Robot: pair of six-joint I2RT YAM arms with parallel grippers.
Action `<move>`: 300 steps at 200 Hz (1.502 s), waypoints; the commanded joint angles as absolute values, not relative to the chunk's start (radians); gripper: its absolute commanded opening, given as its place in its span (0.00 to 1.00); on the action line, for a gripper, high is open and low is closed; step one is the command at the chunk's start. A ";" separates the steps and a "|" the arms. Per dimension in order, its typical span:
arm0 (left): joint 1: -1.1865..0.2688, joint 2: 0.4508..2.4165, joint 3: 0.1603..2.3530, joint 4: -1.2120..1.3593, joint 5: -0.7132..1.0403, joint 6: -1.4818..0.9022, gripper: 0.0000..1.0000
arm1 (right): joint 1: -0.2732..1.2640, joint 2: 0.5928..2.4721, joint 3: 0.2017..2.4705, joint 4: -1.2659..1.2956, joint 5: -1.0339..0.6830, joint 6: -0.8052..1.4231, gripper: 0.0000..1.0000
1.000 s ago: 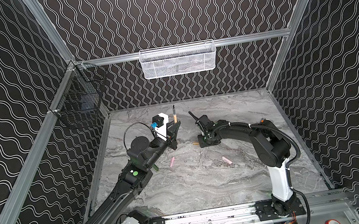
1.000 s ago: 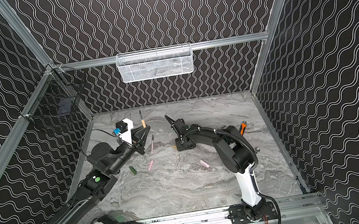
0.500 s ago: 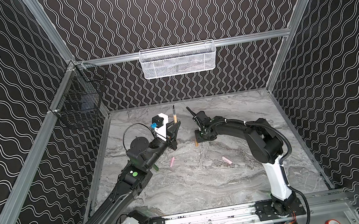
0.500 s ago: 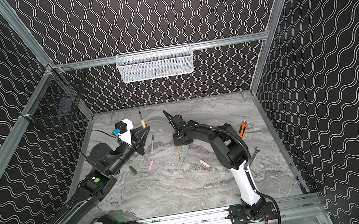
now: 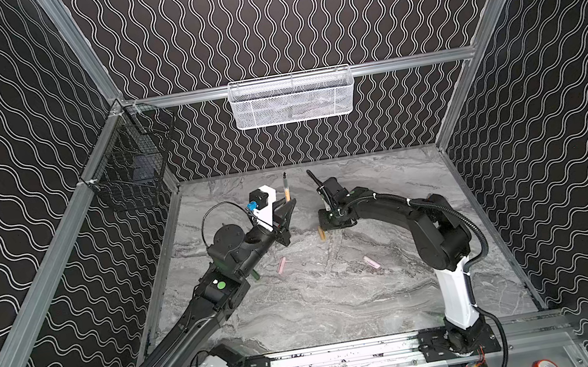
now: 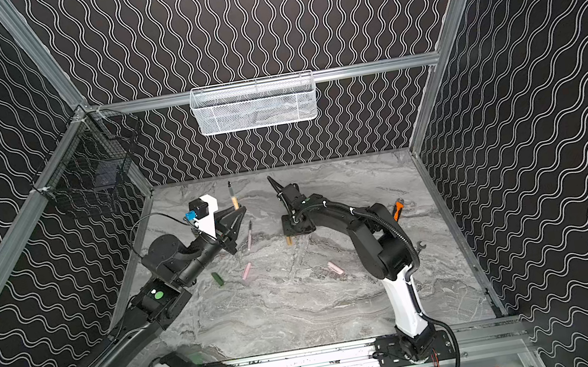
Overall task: Insert the pens into the pen caps
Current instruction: 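Lower the right gripper and close it on the tan pen cap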
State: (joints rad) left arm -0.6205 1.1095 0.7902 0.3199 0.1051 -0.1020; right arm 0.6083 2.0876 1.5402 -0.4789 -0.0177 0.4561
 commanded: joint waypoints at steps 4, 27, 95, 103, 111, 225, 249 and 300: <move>-0.621 1.113 0.794 0.353 0.106 -0.107 0.00 | 0.608 2.093 1.536 -0.470 -0.062 0.515 0.35; -0.620 1.115 0.797 0.350 0.112 -0.110 0.00 | 0.607 2.104 1.535 -0.466 -0.068 0.533 0.32; -0.622 1.121 0.801 0.346 0.123 -0.114 0.00 | 0.608 2.147 1.566 -0.490 -0.064 0.525 0.30; -0.623 1.120 0.799 0.349 0.124 -0.114 0.00 | 0.607 2.150 1.568 -0.491 -0.067 0.526 0.30; -0.624 1.120 0.798 0.351 0.122 -0.116 0.00 | 0.607 2.152 1.568 -0.489 -0.070 0.523 0.30; -0.626 1.121 0.804 0.338 0.123 -0.106 0.00 | 0.614 2.185 1.598 -0.500 -0.040 0.531 0.23; -0.629 1.120 0.804 0.339 0.122 -0.106 0.00 | 0.617 2.179 1.607 -0.507 -0.043 0.526 0.33; -0.630 1.121 0.805 0.338 0.124 -0.106 0.00 | 0.614 2.122 1.592 -0.504 -0.022 0.496 0.36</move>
State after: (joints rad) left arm -0.6277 1.1202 0.7971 0.3183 0.1200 -0.1047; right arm 0.6147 2.1540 1.6001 -0.4934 -0.0418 0.5106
